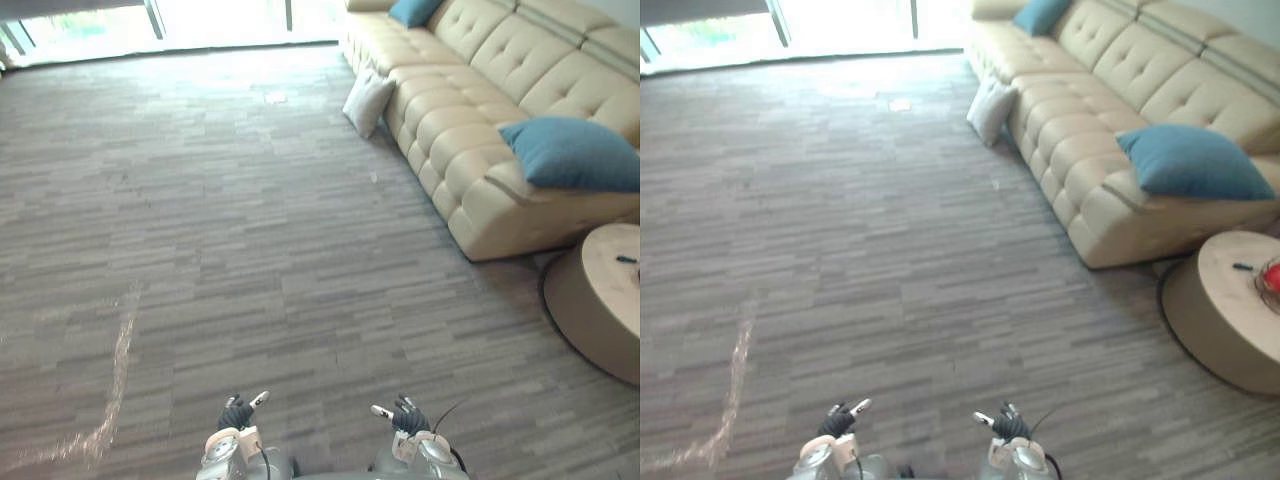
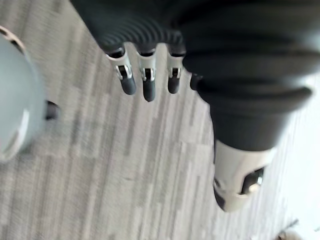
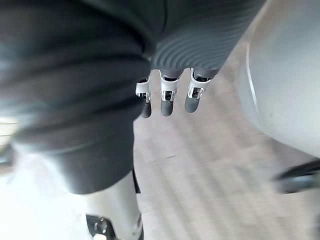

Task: Pick up cushions and gather them together orderly.

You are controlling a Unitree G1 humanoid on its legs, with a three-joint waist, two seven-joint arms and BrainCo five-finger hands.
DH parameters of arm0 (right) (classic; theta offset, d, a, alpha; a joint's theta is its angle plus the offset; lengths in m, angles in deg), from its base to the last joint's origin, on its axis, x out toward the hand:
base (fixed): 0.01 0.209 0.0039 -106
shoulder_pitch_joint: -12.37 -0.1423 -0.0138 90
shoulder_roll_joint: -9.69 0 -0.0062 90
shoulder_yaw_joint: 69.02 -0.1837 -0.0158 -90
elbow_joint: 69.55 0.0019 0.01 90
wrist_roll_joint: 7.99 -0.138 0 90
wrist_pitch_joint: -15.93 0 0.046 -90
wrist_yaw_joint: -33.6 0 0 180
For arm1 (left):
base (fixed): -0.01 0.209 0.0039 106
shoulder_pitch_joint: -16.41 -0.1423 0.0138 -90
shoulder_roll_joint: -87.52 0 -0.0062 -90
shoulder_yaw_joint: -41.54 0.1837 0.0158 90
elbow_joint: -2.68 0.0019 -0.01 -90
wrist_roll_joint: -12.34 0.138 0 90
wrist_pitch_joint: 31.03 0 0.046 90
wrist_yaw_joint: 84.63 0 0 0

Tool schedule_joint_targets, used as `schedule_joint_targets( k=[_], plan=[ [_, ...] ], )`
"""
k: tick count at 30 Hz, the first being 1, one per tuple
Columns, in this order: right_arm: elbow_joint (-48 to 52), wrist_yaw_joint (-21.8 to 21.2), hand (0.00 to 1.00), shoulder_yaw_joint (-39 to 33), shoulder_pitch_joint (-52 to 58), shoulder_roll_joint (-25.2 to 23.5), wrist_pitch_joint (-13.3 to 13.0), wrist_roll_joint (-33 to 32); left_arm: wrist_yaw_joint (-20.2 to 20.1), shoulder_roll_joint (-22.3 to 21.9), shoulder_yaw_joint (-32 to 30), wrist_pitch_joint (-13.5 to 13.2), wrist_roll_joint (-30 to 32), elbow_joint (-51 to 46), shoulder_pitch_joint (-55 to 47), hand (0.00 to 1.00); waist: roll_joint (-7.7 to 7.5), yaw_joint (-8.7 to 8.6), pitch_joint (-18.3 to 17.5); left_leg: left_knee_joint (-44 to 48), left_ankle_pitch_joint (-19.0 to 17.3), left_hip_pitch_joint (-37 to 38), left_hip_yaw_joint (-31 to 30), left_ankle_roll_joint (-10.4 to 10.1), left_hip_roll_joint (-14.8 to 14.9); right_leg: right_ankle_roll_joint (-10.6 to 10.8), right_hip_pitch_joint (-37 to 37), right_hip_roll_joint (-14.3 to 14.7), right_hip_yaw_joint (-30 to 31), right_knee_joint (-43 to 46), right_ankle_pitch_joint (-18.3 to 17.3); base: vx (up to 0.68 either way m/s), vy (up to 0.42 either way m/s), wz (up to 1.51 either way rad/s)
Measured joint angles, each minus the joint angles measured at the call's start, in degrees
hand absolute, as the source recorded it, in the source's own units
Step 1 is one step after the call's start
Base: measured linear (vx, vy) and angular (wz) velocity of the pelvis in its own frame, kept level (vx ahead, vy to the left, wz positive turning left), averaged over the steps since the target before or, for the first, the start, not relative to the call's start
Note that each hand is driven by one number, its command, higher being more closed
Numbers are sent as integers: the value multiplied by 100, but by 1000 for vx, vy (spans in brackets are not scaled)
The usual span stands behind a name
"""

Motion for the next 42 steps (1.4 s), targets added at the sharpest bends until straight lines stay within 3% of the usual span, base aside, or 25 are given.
schedule_joint_targets(
  k=[1,3,5,6,7,9,11,12,13,14,15,18,21,22,23,24,27,29,30,31,34,37,39,40,42],
  plan=[
    [44,-3,0,-31,-62,40,-45,2,-9,-4,52,1,35,89,75,0,-8,-20,65,-206,-192,321,-88,-197,-7,-140,-421,-11,-318,-413,-197,494,-6,17],
    [116,-9,0,-92,-89,80,-63,2,-9,-34,103,58,43,272,101,0,-60,-136,113,-242,-240,675,-148,-115,8,-247,-721,14,-585,-1533,-203,684,-88,44],
    [179,-7,0,-182,-22,110,-64,-3,-22,-89,161,69,100,305,76,0,-97,-270,96,-289,-282,1068,-468,-73,17,-195,-693,102,-456,-3157,398,682,-201,92],
    [176,-19,0,-204,-38,216,-62,-7,-20,-165,158,60,145,339,45,0,26,-294,94,-332,-291,1341,-701,-88,113,-552,-620,168,-403,-2832,592,733,-220,65],
    [167,-22,0,-213,-80,280,-55,4,-84,-150,230,65,195,352,43,0,130,-267,77,-257,-218,1361,-757,-154,185,-553,-620,173,-441,-2627,359,735,-229,36],
    [181,-20,0,-261,-124,340,-50,4,-105,-187,155,67,245,320,-16,0,329,-276,48,408,50,1215,-981,-535,345,-763,-574,160,-549,-2077,-249,768,-260,17],
    [168,-20,0,-270,-154,371,-17,0,-108,-189,86,84,264,320,-19,0,472,-345,84,2237,703,419,-1445,-1237,549,-793,-101,233,-787,-2261,-556,702,-216,36],
    [104,-3,0,-253,-159,353,36,-32,-116,-159,67,87,261,197,-22,0,500,-297,173,4024,1020,-472,-1470,-1655,833,-800,538,403,-893,-2800,-584,575,-152,30],
    [39,9,0,-221,-171,334,39,-34,-114,-160,29,80,257,127,-16,0,525,-271,195,4534,927,-725,-1322,-1502,953,-800,820,455,-925,-3017,-582,653,-152,28],
    [-67,29,0,-186,-204,235,48,-51,-94,-141,-3,67,252,-42,-11,0,416,-224,282,5076,613,-1214,-947,-1134,1125,-790,1477,466,-1020,-3488,-576,464,-95,21],
    [-107,30,0,-155,-177,150,51,-95,-94,-138,-14,55,243,-165,-23,0,271,-176,275,4951,364,-1739,-557,-865,1216,-759,1983,458,-1062,-3955,-559,434,-84,19],
    [-117,48,0,-160,-183,70,79,-138,-98,-162,-7,20,198,-321,-15,0,273,-72,258,3828,83,-2469,-46,-546,1281,-652,2566,435,-1011,-4522,-532,414,6,-20],
    [-148,118,0,-148,-117,7,85,-131,-80,-163,-49,-55,195,-383,-20,0,275,31,243,1453,515,-2846,11,-605,1055,-267,3104,300,-822,-4928,-762,513,180,-39],
    [-294,146,0,-85,-126,19,94,-126,-74,-139,-114,-60,189,-423,-42,0,183,113,190,1360,1233,-2864,-86,-654,878,-152,3233,189,-630,-4988,-880,746,323,-43],
    [-369,150,0,-41,-134,-35,98,-121,-58,-32,-143,-54,191,-434,-68,0,-55,80,2,1419,1056,-2860,37,-530,641,-183,3265,-41,-392,-5037,-823,771,335,-34],
    [-368,144,0,-41,-130,-53,94,-120,-20,-2,-140,-49,193,-407,-68,0,-99,34,-36,1502,994,-2884,81,-395,631,-225,3213,-116,-242,-5006,-687,660,292,-28],
    [-361,133,0,-68,-37,-154,101,-49,4,123,-154,-39,193,-323,-56,0,-340,143,-114,1675,730,-2444,452,-108,413,175,2739,-447,567,-3650,63,574,342,-38],
    [-271,135,0,-160,53,-68,72,-16,4,123,-112,-8,191,-146,-70,0,-261,29,-78,1162,289,-1584,457,-188,209,380,1730,-561,832,-1261,1119,569,245,-7],
    [-188,124,0,-156,66,-82,44,-12,4,165,-69,24,193,-27,-4,0,-289,-13,-38,960,137,-1136,432,-160,66,343,1170,-593,840,-177,858,606,204,7],
    [-179,119,0,-159,64,-74,41,-12,4,161,-53,45,193,-12,10,0,-291,-14,-40,841,70,-928,429,-165,31,271,961,-581,755,58,701,376,83,2],
    [54,44,0,-173,65,12,-15,-12,0,143,123,81,198,144,-2,0,-181,-95,-21,150,-221,138,377,-268,37,-72,-192,-452,-385,-256,-43,504,66,7],
    [22,21,0,-271,-21,105,-42,-9,-11,55,206,107,202,225,-1,0,-164,-270,0,-313,-241,745,289,-242,57,-296,-593,-338,-1099,-2053,63,540,-48,53],
    [15,17,0,-322,-39,142,-39,-9,-30,19,337,105,210,214,9,0,-160,-320,19,-607,-332,1122,20,-209,35,-309,-658,-74,-996,-3615,762,690,-166,67],
    [7,12,0,-330,-58,227,-39,2,-33,-50,328,99,225,244,-2,0,-60,-360,55,-586,-341,1365,-237,-247,114,-766,-609,71,-775,-3263,1069,593,-151,47],
    [-6,10,0,-339,-102,396,-36,16,-86,-182,287,85,266,247,9,0,192,-328,59,-180,-161,1373,-394,-544,300,-811,-627,81,-833,-2663,429,684,-221,10]
  ],
)
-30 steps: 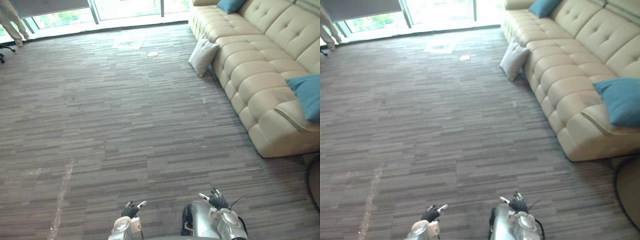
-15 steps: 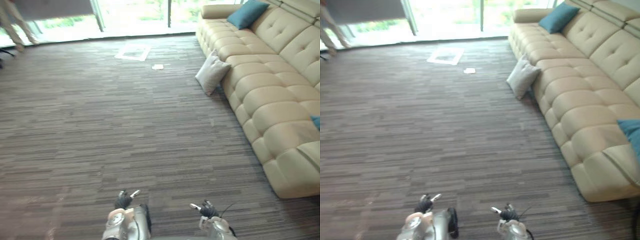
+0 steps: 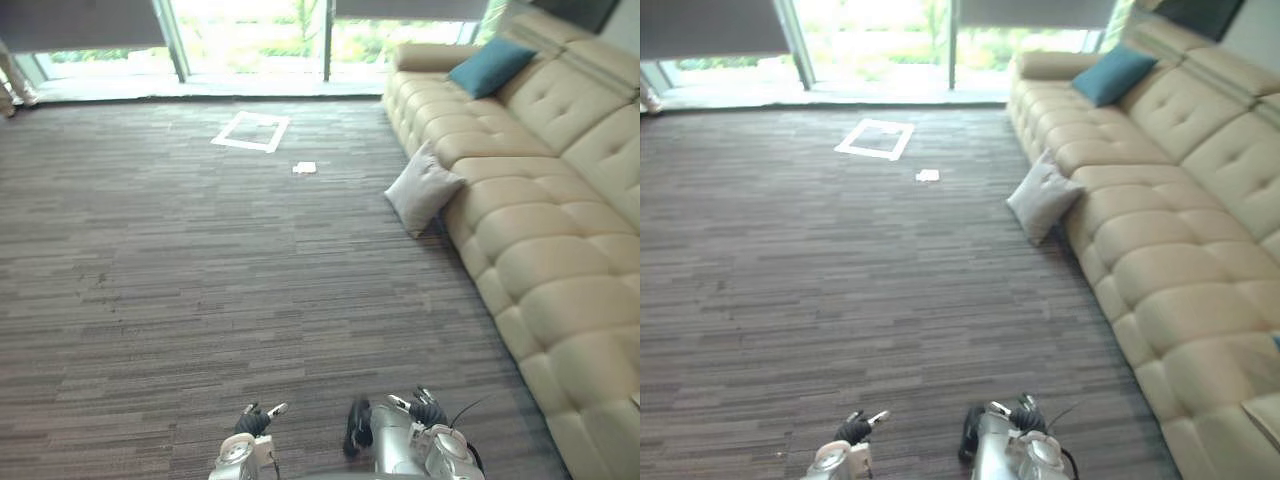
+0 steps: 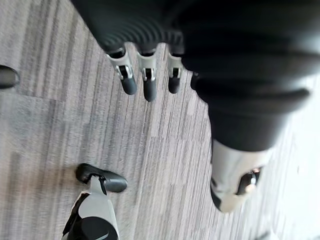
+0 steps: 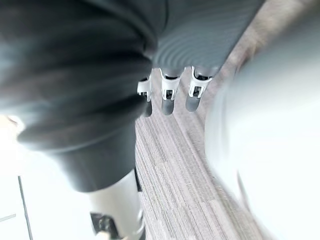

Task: Pick up cushions and gather them together orderly.

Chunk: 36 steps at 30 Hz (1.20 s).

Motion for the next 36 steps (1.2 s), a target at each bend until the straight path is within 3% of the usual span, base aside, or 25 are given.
schedule_joint_targets(
  k=[1,2,3,4,5,6,7,8,11,13,14,15,16,18,19,21,23,25,26,28,30,31,32,34,36],
  plan=[
    [19,0,0,1,-23,68,10,-1,-33,4,-13,1,4,17,-38,0,151,-30,-55,975,160,-327,-245,-234,196,-60,97,101,-28,252,-413,809,-296,-2],
    [17,2,0,0,-37,82,18,-1,-29,4,-28,2,4,17,-29,0,199,-36,-34,1580,294,-567,-388,-412,286,-68,220,149,-61,249,-531,817,-304,-2],
    [17,11,0,2,-56,93,45,-11,-33,29,-115,6,1,-5,-19,0,277,-43,37,3172,991,-1273,-782,-969,494,-85,568,309,-97,66,-680,529,-177,-7],
    [-1,18,0,11,-62,85,76,-28,-44,25,-179,13,-8,-66,-32,0,312,-22,85,4274,1125,-1799,-819,-1143,670,-121,919,493,-110,-191,-709,645,-173,-26],
    [-64,23,0,142,-106,32,92,-32,-34,31,-315,4,-7,-185,-58,0,309,44,137,5218,1002,-2316,-652,-934,846,-184,1500,680,-32,-606,-746,486,-89,-38],
    [-92,19,0,223,-105,-16,108,-37,-26,48,-367,-5,-7,-266,-64,0,215,72,190,5410,880,-2545,-569,-783,867,-195,1824,718,7,-823,-753,661,-104,-46],
    [-139,22,0,311,-99,-131,110,-43,-19,85,-401,-26,-31,-383,-78,0,98,121,213,5372,678,-2935,-315,-493,869,-204,2261,719,72,-1203,-762,587,-76,-57],
    [-238,20,0,351,-129,-224,122,-44,-20,110,-421,-27,-74,-493,-91,0,1,169,186,4901,521,-3349,36,-254,878,-152,2650,716,271,-1572,-752,568,-50,-65],
    [-244,40,0,347,-135,-346,139,-42,-4,42,-476,-128,-80,-638,-92,0,46,350,193,3076,401,-3916,349,-114,803,49,3185,688,752,-2050,-835,509,103,-94],
    [-259,49,0,362,-122,-376,162,-35,4,36,-471,-138,-81,-694,-104,0,45,403,176,1395,702,-4048,259,-235,606,246,3498,611,1009,-2240,-1057,636,270,-77],
    [-316,70,0,419,-116,-364,167,-32,10,56,-471,-144,-89,-716,-133,0,-13,434,126,1177,1254,-4039,146,-233,488,383,3639,520,1189,-2267,-1216,648,319,-78],
    [-375,90,0,466,-104,-391,174,-30,12,134,-475,-138,-79,-702,-165,0,-177,460,-60,1259,1501,-4021,166,2,284,493,3722,315,1422,-2320,-1294,689,316,-73],
    [-386,92,0,465,-78,-420,168,-31,32,201,-471,-129,-72,-678,-162,0,-315,415,-145,1394,1367,-4050,292,118,213,531,3717,176,1501,-2300,-1224,575,244,-59],
    [-423,97,0,459,3,-439,171,-26,77,274,-451,-122,-69,-624,-145,0,-446,428,-231,1736,1066,-3933,552,434,128,692,3502,-40,1745,-1673,-857,642,320,-37],
    [-424,100,0,450,51,-483,169,-26,80,314,-406,-119,-69,-532,-111,0,-487,423,-239,1622,1002,-3676,621,507,-4,896,3290,-135,1775,-972,-610,692,362,-30],
    [-351,91,0,405,72,-434,128,-10,88,326,-341,-46,-65,-288,-51,0,-396,356,-162,1061,681,-2788,636,504,-179,1338,2100,-226,1874,1705,354,529,221,-23],
    [-198,88,0,406,98,-408,119,34,102,316,-216,23,-63,-160,3,0,-357,336,-102,758,614,-2141,712,554,-261,1125,1510,-293,1593,2710,65,503,125,-7],
    [-112,66,0,407,97,-397,99,177,104,277,-173,32,-63,-155,29,0,-277,318,-94,370,522,-1575,774,585,-215,953,891,-294,1079,2763,-199,490,55,-6],
    [24,45,0,388,77,-396,71,180,103,277,-137,32,-63,-154,53,0,-233,263,-74,145,287,-1334,798,428,-139,870,481,-294,701,2513,-343,328,-15,2],
    [18,18,0,386,23,-381,36,184,98,265,-117,37,-51,-59,46,0,-323,245,8,-87,265,-882,938,361,-134,660,199,-335,210,1502,-451,434,-97,0],
    [25,22,0,329,-17,-359,38,184,83,248,25,36,33,-41,59,0,-328,87,7,-309,225,-578,907,298,-104,499,196,-262,-82,-5,-126,490,-180,31],
    [1,26,0,325,8,-346,43,189,70,239,77,30,59,-44,44,0,-391,54,-29,-425,135,-417,837,154,-236,468,229,-214,33,-756,352,550,-205,17],
    [12,11,0,336,-83,-215,45,195,69,102,61,36,130,8,60,0,-210,79,41,-446,47,-174,752,21,-106,-2,204,-80,63,-337,344,546,-196,-5],
    [-58,26,0,263,-152,-105,63,188,23,14,73,29,233,8,71,0,-3,54,11,33,121,-226,735,-61,100,-11,234,40,36,-68,-192,486,-216,-20],
    [-35,24,0,174,-147,-110,67,181,-20,36,0,32,273,-3,57,0,101,-2,19,1645,368,-803,434,-455,552,-56,570,277,8,-133,-513,489,-292,-4]
  ],
)
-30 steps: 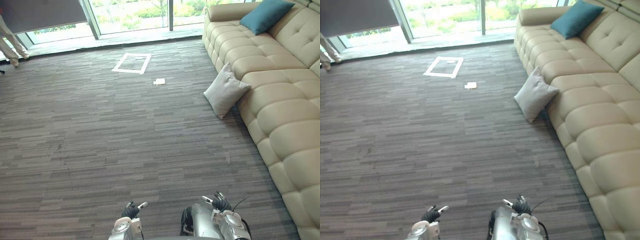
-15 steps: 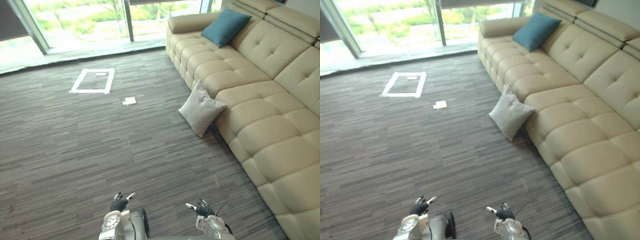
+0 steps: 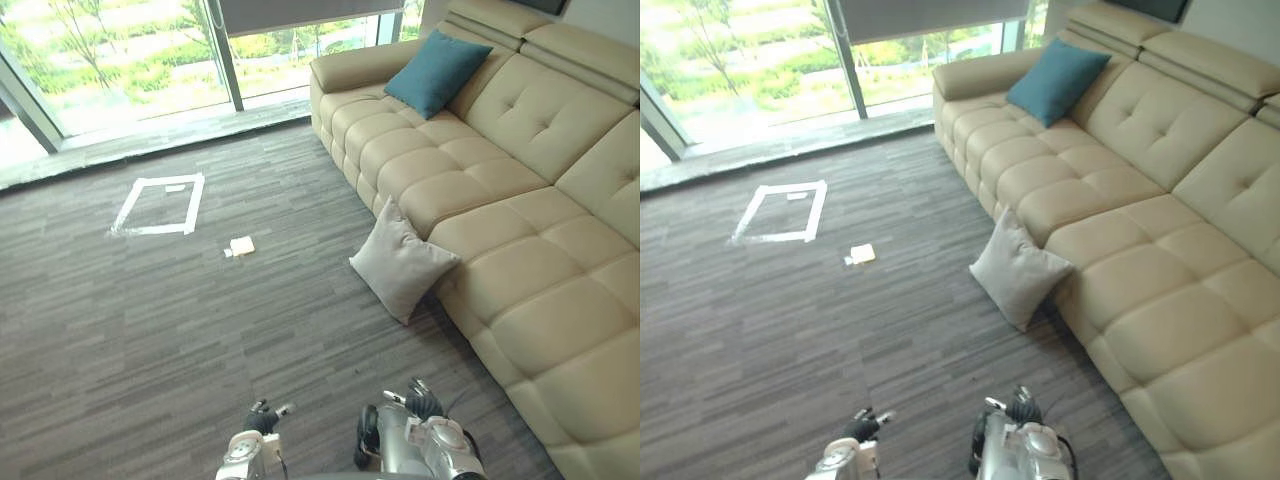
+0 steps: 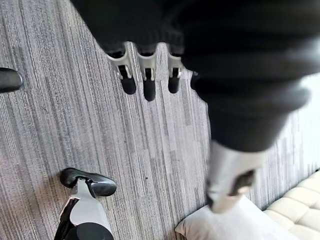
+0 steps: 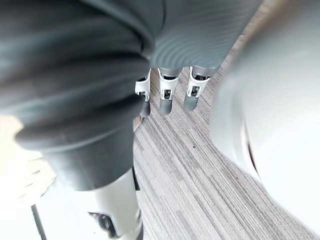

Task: Pick up cushions and gather them together orderly.

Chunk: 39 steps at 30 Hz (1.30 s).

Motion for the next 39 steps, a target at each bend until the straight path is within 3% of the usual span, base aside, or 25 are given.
schedule_joint_targets(
  k=[2,3,5,7,8,11,13,14,17,18,19,20,22,23,25,27,28,29,30,32,35,37,38,39],
  plan=[
    [-37,4,0,9,28,-4,53,-3,-12,-1,-21,-1,-4,-68,-59,0,36,22,13,1895,377,-767,-428,-449,341,-56,467,254,31,-337,-78,413,-210,-24],
    [-59,7,0,32,44,-19,56,-3,-12,1,-49,-1,-4,-165,-100,0,47,27,25,2548,361,-1100,-430,-434,445,-119,746,372,94,-535,-79,408,-162,-47],
    [-128,18,0,137,13,-35,62,-7,-4,-8,-130,-24,-13,-330,-141,0,1,76,66,2881,141,-1672,-183,-177,495,-138,1297,496,301,-1013,-58,358,-89,-62],
    [-245,53,0,128,4,-24,89,-13,5,-11,-186,-46,-65,-391,-143,0,-21,115,67,2262,-76,-2033,166,76,461,-89,1644,517,571,-1343,-37,362,14,-86],
    [-258,107,0,131,9,-42,117,-12,26,-16,-245,-56,-116,-424,-146,0,-11,160,63,1490,-117,-2211,226,155,384,-22,1841,521,838,-1499,-56,328,94,-89],
    [-276,120,0,177,23,-64,121,-10,22,-16,-249,-65,-122,-428,-139,0,-10,263,59,78,-25,-2409,-50,200,189,197,2095,473,1311,-1643,-184,356,187,-93],
    [-277,139,0,284,95,-24,107,-5,21,-17,-248,-101,-120,-411,-137,0,-3,289,40,-812,448,-2405,-335,329,0,444,2254,385,1578,-1673,-346,432,350,-79],
    [-287,145,0,306,130,-6,106,-6,25,-36,-251,-126,-120,-362,-140,0,40,314,-37,-923,1014,-2394,-448,260,-34,606,2264,361,1686,-1640,-448,492,453,-67],
    [-314,146,0,343,245,-169,105,-2,34,78,-238,-123,-117,-278,-98,0,-370,350,-295,-803,758,-2369,-109,424,-451,869,2201,-182,1711,-1517,-493,371,330,-37],
    [-319,153,0,337,248,-232,108,-1,31,87,-209,-118,-114,-242,-42,0,-399,380,-293,-816,621,-2247,-14,499,-529,977,2099,-274,1727,-1190,-447,311,304,-37],
    [-306,149,0,328,278,-209,107,-1,28,108,-131,-113,-114,-143,18,0,-419,368,-255,-888,454,-2029,82,549,-610,1064,1761,-349,1752,-274,-369,254,281,-53],
    [-243,127,0,341,225,-226,105,13,32,141,-100,-96,-110,-102,33,0,-385,375,-171,-917,289,-1727,219,586,-665,1060,1159,-486,1742,1092,-92,282,308,-50],
    [-158,114,0,341,201,-256,93,14,45,204,3,-38,-110,-38,36,0,-378,324,-148,-1050,132,-1227,367,622,-716,1033,593,-605,1532,2280,22,225,205,-31],
    [-147,111,0,340,216,-257,81,14,71,212,5,-33,-109,-36,19,0,-383,302,-171,-1243,112,-967,411,610,-728,1021,350,-612,1317,2412,15,232,145,-14],
    [-144,106,0,328,172,-254,31,12,91,210,7,-23,-106,-23,1,0,-398,275,-164,-1564,117,-674,437,605,-740,891,30,-602,920,2099,-78,259,87,-3],
    [-163,100,0,242,116,-251,30,11,88,205,54,-1,-95,15,-13,0,-377,223,-150,-1859,118,-403,481,599,-733,751,-67,-597,199,906,-62,306,-13,-1],
    [-166,99,0,223,100,-255,28,12,87,204,94,-3,-81,41,-12,0,-371,184,-148,-1941,109,-340,482,559,-739,629,-51,-573,-7,420,39,337,-59,9],
    [-167,98,0,215,95,-257,26,12,81,201,130,-4,-7,82,-12,0,-383,135,-154,-2015,71,-269,459,465,-791,498,-2,-508,-121,-303,381,389,-91,8],
    [-152,92,0,201,73,-229,26,12,87,187,154,-5,7,102,23,0,-441,110,-132,-2024,-6,-151,405,348,-841,70,69,-454,-61,-618,715,481,-111,-8],
    [-163,95,0,102,-19,-115,6,12,52,69,163,0,85,145,32,0,-113,105,-61,-1944,5,-96,404,268,-666,44,140,-334,-138,-519,546,376,-107,-12],
    [-164,106,0,-123,-22,-68,1,-5,-26,0,211,4,195,144,51,0,-26,3,-3,-922,9,-251,123,260,-418,64,579,-266,-311,-548,97,369,-199,27],
    [-165,110,0,-82,85,-33,6,-16,-22,12,204,1,212,-53,18,0,-94,30,39,969,168,-982,-166,-197,-30,64,1019,-153,-319,-763,-33,287,-179,7],
    [-176,109,0,-41,95,-23,6,-22,-22,7,151,-25,212,-161,-29,0,-32,73,28,1923,94,-1460,-265,-306,196,32,1263,4,-224,-971,-78,243,-76,-41],
    [-184,113,0,-39,96,-31,10,-30,-18,3,69,-29,201,-194,-30,0,-22,75,26,2034,3,-1623,-240,-240,274,26,1366,54,-160,-1043,-75,246,-46,-59]
  ],
)
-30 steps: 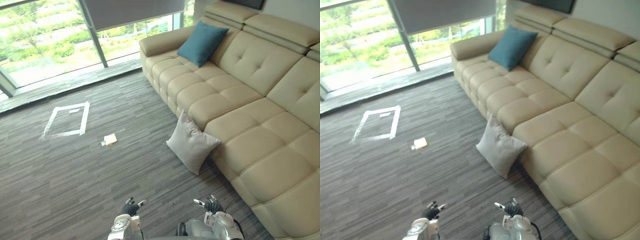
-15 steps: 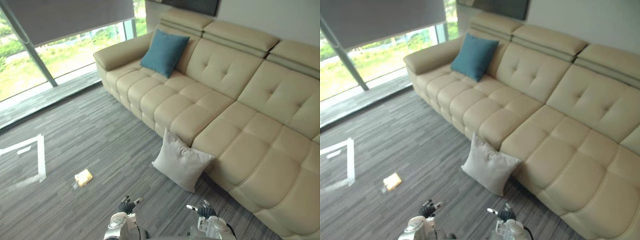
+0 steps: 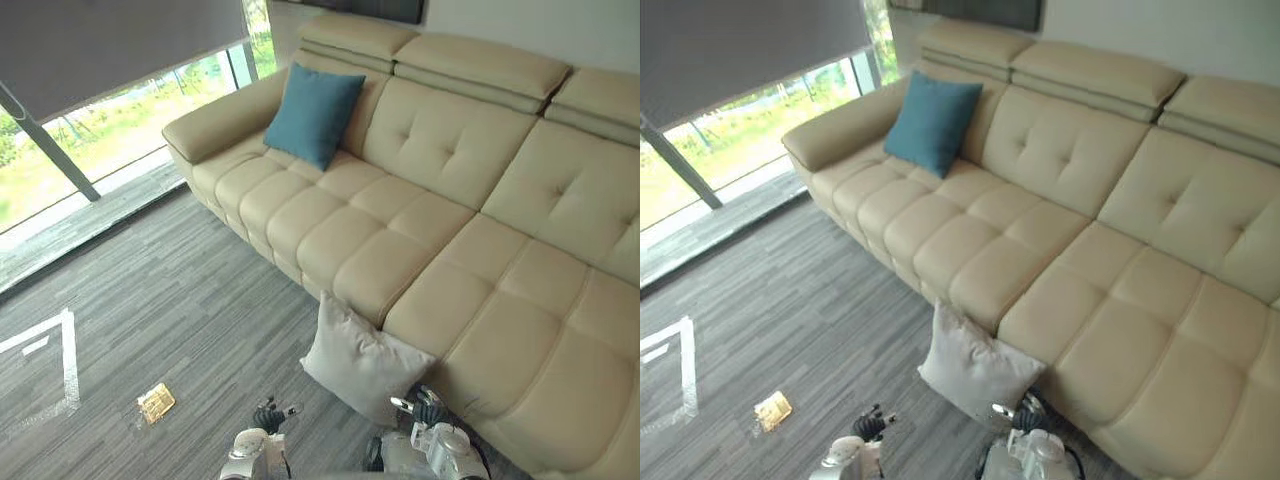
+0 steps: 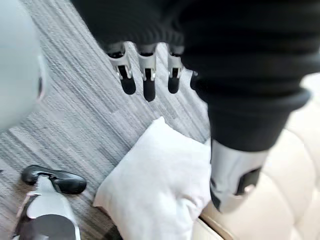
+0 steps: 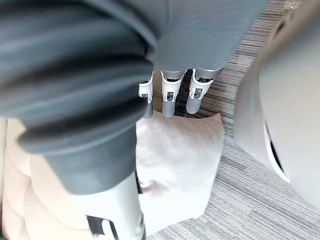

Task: Pick up cushions and gather them together orderly.

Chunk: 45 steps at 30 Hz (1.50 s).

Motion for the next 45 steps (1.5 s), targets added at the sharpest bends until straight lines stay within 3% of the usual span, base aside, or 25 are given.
schedule_joint_targets(
  k=[2,4,8,9,10,14,18,23,27,32,39,45],
  plan=[
    [-6,14,0,2,8,-3,13,-24,16,-5,-86,-3,-59,-51,-52,0,-2,17,1,-312,-189,-258,89,238,22,6,183,82,283,-133,-3,208,27,-79],
    [-4,45,0,17,1,-9,27,-29,30,-3,-93,-25,-88,-92,-41,0,-16,83,5,-1044,-232,-480,-64,335,-82,61,211,117,727,-151,-34,235,113,-123],
    [-5,110,0,186,21,29,21,-28,42,-7,-149,-78,-103,-57,-48,0,-21,146,-16,-2473,13,-563,-1272,541,-497,404,156,180,1781,43,-222,230,285,-136],
    [-26,109,0,268,24,43,20,-27,46,-7,-177,-98,-108,-46,-53,0,-30,190,-34,-2493,257,-510,-1360,211,-526,507,101,203,1980,181,-303,232,395,-130],
    [-91,105,0,350,34,11,7,-26,52,35,-268,-107,-155,34,-36,0,-157,192,-123,-2487,170,-430,-1042,289,-654,635,76,86,2280,221,-334,179,317,-98],
    [-257,113,0,418,132,-137,4,-27,128,210,-277,-94,-324,166,18,0,-458,209,-309,-2579,103,-314,-635,402,-874,898,118,-198,2477,-147,-149,216,277,-49],
    [-307,115,0,313,129,-132,-2,-30,144,216,-275,-85,-308,288,17,0,-385,218,-324,-2889,68,158,-356,468,-1014,933,315,-348,2521,-189,-133,99,91,-24],
    [-249,233,0,73,106,2,-40,-310,256,171,-262,-90,-336,301,87,0,-241,223,-223,-2862,68,14,-389,467,-954,978,68,-318,2321,105,-171,-10,-32,1],
    [-210,384,0,-290,-59,150,-51,-594,453,167,-265,-89,-618,235,381,0,-178,213,154,-1963,-76,-999,-542,530,-823,980,-817,-248,2159,887,-272,-153,-71,19],
    [90,588,0,-604,-347,224,-149,-946,703,468,-326,-97,-995,-327,922,0,-356,196,651,-530,-453,-2585,-720,463,-582,841,-2164,-119,2076,1922,-689,-272,-57,7],
    [722,756,0,-835,-1048,349,-256,-1333,911,974,-566,-146,-1220,-1006,1991,0,-399,167,927,462,-474,-4306,-836,562,-457,835,-3858,-31,2186,2837,-670,-226,0,-3],
    [1271,790,0,-827,-2366,731,-357,-1339,933,1629,-568,-155,-1336,-1265,3207,0,-405,146,1475,1305,-399,-5981,-884,678,-327,886,-5487,53,2252,3593,-530,-172,-6,0]
  ],
)
